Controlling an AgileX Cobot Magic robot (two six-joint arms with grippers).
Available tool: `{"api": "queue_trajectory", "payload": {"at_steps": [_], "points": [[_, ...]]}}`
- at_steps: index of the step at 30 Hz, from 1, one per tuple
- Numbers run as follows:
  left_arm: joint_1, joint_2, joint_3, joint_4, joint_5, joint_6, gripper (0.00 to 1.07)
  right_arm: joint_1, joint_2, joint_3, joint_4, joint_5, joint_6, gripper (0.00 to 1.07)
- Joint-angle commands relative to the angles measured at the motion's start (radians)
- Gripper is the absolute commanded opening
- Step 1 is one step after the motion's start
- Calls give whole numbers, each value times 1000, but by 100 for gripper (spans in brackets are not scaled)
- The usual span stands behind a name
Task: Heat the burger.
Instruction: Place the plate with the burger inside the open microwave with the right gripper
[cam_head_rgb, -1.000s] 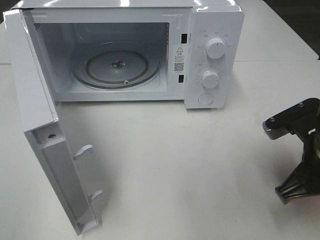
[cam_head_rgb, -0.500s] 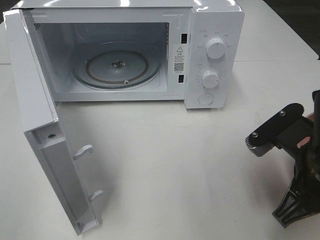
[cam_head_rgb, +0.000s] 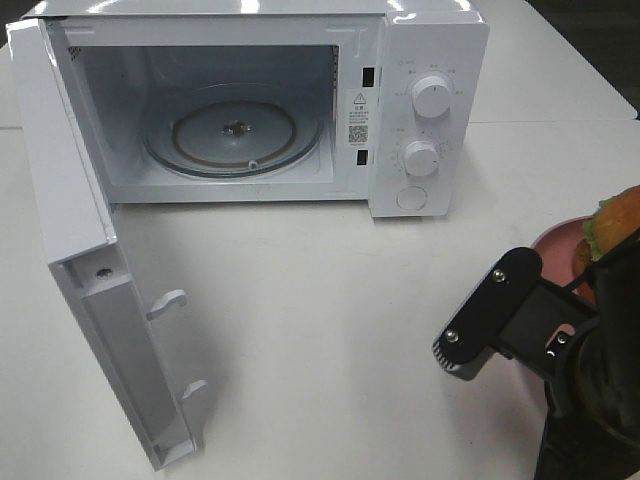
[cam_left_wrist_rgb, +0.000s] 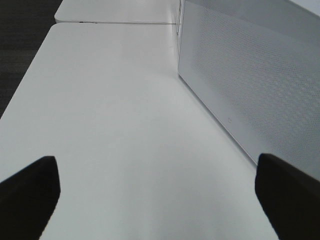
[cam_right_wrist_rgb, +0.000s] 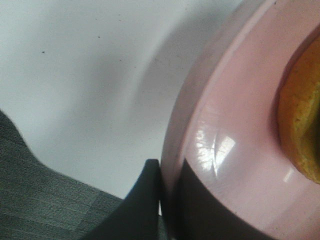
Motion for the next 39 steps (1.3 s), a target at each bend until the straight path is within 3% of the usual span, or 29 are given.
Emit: {"api": "queue_trajectory", "payload": {"at_steps": [1,3,10,30,39], "points": [[4,-15,-1,-6,-2,0,98,34,-9,1,-56,51,-8,0],[4,-15,-1,-6,-2,0,98,86,-9,1,-78,51,-14,0],[4,-15,-1,-6,-2,0,98,127,-9,1,-113,35,-100,1],[4,-15,-1,-6,-2,0,98,127,-9,-4,-262,-233,-442,1],[4,-15,-1,-6,-2,0,98,127,-9,-4,-285,-298,-468,2]]}}
